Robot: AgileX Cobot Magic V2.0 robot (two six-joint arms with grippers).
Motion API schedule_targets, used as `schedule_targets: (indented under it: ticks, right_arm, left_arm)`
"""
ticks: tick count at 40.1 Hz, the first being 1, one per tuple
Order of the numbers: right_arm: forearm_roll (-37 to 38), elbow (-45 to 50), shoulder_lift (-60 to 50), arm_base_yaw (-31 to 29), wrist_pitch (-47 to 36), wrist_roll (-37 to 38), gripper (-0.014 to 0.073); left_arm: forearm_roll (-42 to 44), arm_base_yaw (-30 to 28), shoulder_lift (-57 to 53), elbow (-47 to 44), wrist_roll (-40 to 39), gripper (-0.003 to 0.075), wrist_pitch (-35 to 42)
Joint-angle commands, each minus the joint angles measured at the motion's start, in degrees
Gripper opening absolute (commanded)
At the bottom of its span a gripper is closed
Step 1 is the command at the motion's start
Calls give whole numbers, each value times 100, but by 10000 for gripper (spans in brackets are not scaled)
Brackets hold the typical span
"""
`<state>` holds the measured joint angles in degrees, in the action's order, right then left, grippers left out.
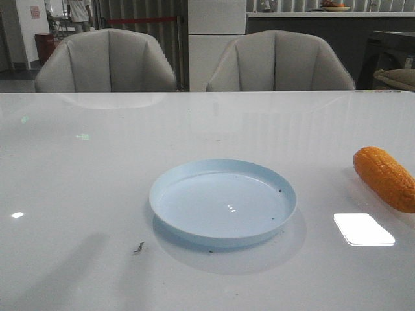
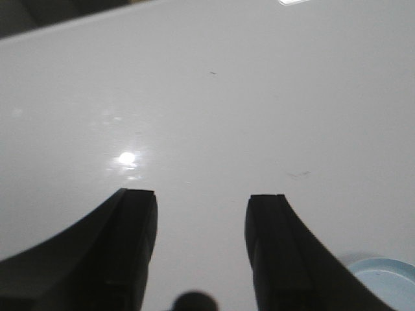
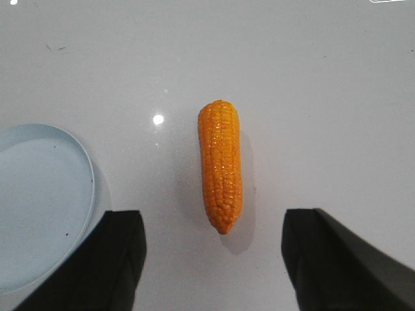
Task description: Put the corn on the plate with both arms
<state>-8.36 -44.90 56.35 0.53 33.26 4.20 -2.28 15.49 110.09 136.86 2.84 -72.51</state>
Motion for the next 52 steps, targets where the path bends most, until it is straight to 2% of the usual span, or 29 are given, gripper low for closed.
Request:
schedule_targets:
  ticks: [1,6,15,19,24,31,37,42,52]
  right_arm:
    - [-5,-183,-51,3,-399,-25,553]
    - [-5,-183,-51,3,-391,-25,553]
    - [102,-232,102,3,-365,-29,553]
    - [177,-400,396,3,-339,-29,553]
    - [332,-955,977,3,-271,-231,553]
    - [358,-2095,2043,3,239,-759,553]
    - [351,-2842,2916,17,695,-782,553]
    - [291,-3073,3533,146,764,-782,553]
    - [325,-3078,4385,350,356,-782,553]
  left_arm:
    - [458,-91,-1051,-381,-73,383,-1]
    - [1033,-265,-2036,-1844,-73,383,447]
    - [688,-732,-3992,-5250,-83,383,2275]
    - [487,-765,-4678,-6405,-83,383,2630]
    - [311,-765,-5199,-7339,-83,383,2738]
    - [228,-765,-5528,-7972,-83,383,2738]
    - [97,-765,-5549,-8026,-83,383,2716]
    - [84,-765,-5549,-8026,-83,383,2735]
    - [84,-765,-5549,-8026,-83,383,2735]
